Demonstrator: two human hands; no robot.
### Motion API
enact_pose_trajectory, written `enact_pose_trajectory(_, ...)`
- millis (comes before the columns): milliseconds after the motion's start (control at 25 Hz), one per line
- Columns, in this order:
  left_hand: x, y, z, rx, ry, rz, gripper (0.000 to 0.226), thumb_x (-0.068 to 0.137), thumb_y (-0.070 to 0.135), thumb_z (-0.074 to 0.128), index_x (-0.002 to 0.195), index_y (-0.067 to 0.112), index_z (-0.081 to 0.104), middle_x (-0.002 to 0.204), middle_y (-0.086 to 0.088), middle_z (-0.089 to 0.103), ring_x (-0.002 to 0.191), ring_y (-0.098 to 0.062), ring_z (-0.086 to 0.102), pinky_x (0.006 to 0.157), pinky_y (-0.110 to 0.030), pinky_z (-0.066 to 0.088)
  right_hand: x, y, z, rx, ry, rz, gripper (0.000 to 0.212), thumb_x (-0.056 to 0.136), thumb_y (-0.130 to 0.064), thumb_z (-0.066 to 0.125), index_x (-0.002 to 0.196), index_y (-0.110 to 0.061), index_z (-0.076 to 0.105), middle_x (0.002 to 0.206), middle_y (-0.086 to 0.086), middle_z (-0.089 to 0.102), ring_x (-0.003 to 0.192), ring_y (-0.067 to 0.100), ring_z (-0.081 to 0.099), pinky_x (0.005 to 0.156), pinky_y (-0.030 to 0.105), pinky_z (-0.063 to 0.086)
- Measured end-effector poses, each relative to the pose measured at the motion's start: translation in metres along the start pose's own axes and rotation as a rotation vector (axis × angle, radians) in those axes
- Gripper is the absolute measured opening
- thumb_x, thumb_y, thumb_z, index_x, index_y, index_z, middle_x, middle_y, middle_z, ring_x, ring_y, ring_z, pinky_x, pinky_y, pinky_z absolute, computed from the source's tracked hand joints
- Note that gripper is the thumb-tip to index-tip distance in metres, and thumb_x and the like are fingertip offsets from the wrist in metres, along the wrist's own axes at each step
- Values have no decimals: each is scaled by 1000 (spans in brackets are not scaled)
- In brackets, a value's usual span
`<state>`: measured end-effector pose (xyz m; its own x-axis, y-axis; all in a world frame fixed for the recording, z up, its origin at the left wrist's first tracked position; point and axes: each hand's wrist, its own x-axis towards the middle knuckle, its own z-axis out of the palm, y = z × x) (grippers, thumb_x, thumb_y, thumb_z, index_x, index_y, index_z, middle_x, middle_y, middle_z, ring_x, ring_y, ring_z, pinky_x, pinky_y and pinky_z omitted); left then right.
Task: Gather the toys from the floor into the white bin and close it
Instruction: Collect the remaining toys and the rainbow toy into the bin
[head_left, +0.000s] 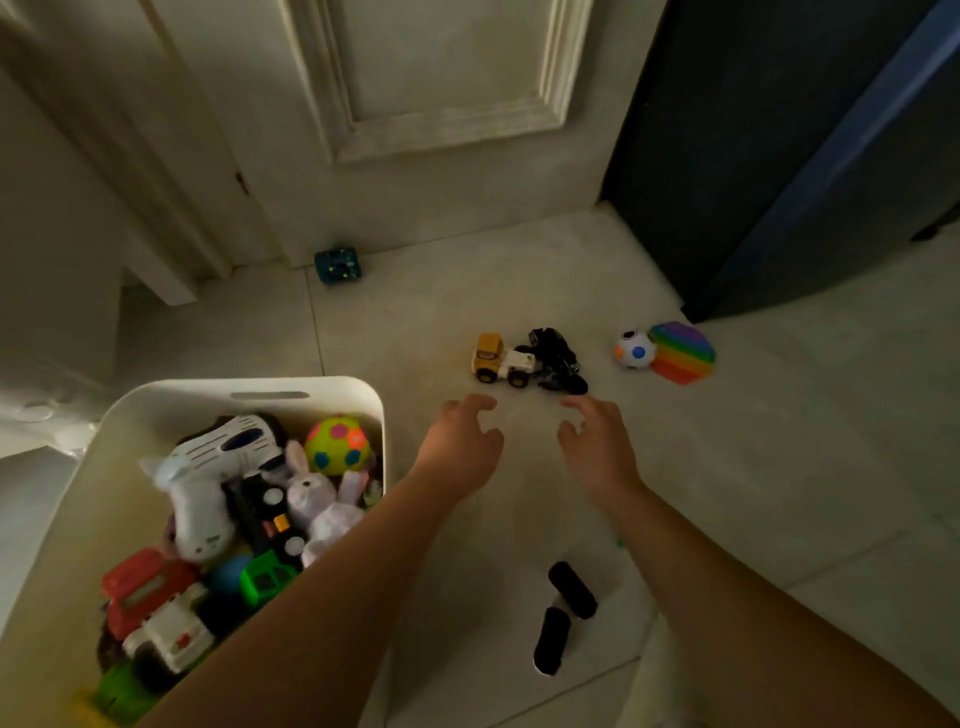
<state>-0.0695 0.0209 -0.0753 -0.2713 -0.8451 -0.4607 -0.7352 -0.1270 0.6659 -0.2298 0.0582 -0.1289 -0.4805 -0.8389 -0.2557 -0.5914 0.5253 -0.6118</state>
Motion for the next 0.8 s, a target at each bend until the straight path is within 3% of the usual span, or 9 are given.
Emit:
enact_pose_trajectory(160, 41, -4, 25, -182, 3, -181, 42, 95, 16, 47, 136, 23, 47, 119, -1, 55, 77, -17, 59, 63, -26, 47, 65, 31, 20, -135, -115, -23, 57, 94, -19, 55, 147, -26, 33, 152, 13, 26, 133, 31, 38, 105, 38, 38)
enact_pose_trajectory(240, 56, -5, 33, -224, 7, -240, 43, 94, 16, 47, 136, 24, 47, 125, -1, 53, 80, -20, 61, 62, -26, 47, 96, 36, 30, -187, -138, -45, 69, 93, -15, 57, 150, -31, 23, 160, 12, 9, 143, 34, 21, 111, 41, 32)
enact_pose_trajectory(320, 74, -8, 41, -239, 1, -301, 44, 93, 18, 48, 136, 26, 47, 140, -5, 45, 91, -23, 62, 68, -27, 47, 127, 34, 42, -251, -165, -84, 73, 90, -16, 61, 150, -33, 23, 161, 12, 5, 143, 38, 19, 114, 46, 30)
enact_pose_trajectory(400, 91, -8, 47, -301, -20, -365, 45, 93, 18, 50, 137, 24, 46, 140, -7, 48, 93, -22, 62, 71, -27, 48, 144, 36, 55, -258, -154, -92, 66, 88, -20, 64, 146, -26, 32, 156, 15, 17, 133, 41, 36, 106, 46, 39)
enact_pose_trajectory(520, 106, -5, 53, -559, -2, -514, 48, 91, 24, 58, 138, 19, 47, 130, -10, 55, 99, -22, 59, 85, -33, 52, 130, 38, 61, 3, 20, -1, 56, 84, -22, 67, 134, -16, 43, 139, 13, 36, 113, 32, 54, 90, 37, 48)
enact_pose_trajectory(600, 107, -5, 55, -700, -25, -555, 62, 86, 42, 63, 141, 21, 43, 137, -5, 50, 118, -24, 54, 96, -40, 48, 100, 32, 59, 274, 119, 41, 55, 80, -25, 70, 128, -18, 44, 132, 6, 42, 106, 21, 56, 85, 31, 47)
enact_pose_trajectory(680, 105, -4, 52, -808, -110, -503, 75, 76, 59, 67, 140, 26, 44, 136, 2, 53, 120, -21, 55, 92, -42, 49, 64, 19, 57, 390, 104, -105, 49, 78, -30, 66, 121, -23, 44, 123, 1, 48, 99, 14, 58, 80, 28, 50)
enact_pose_trajectory(760, 104, -3, 44, -915, -100, -439, 55, 76, 49, 73, 122, 23, 60, 118, -2, 69, 104, -22, 67, 85, -44, 56, 37, 6, 59, 380, 41, -330, 40, 81, -40, 53, 116, -22, 50, 109, -1, 57, 90, 11, 59, 72, 23, 50)
enact_pose_trajectory(800, 103, -3, 38, -929, -27, -436, 38, 79, 37, 73, 112, 20, 64, 106, -6, 72, 96, -25, 70, 84, -46, 58, 35, -1, 58, 411, 44, -350, 38, 85, -44, 45, 111, -18, 57, 100, -2, 62, 85, 12, 61, 69, 23, 49)
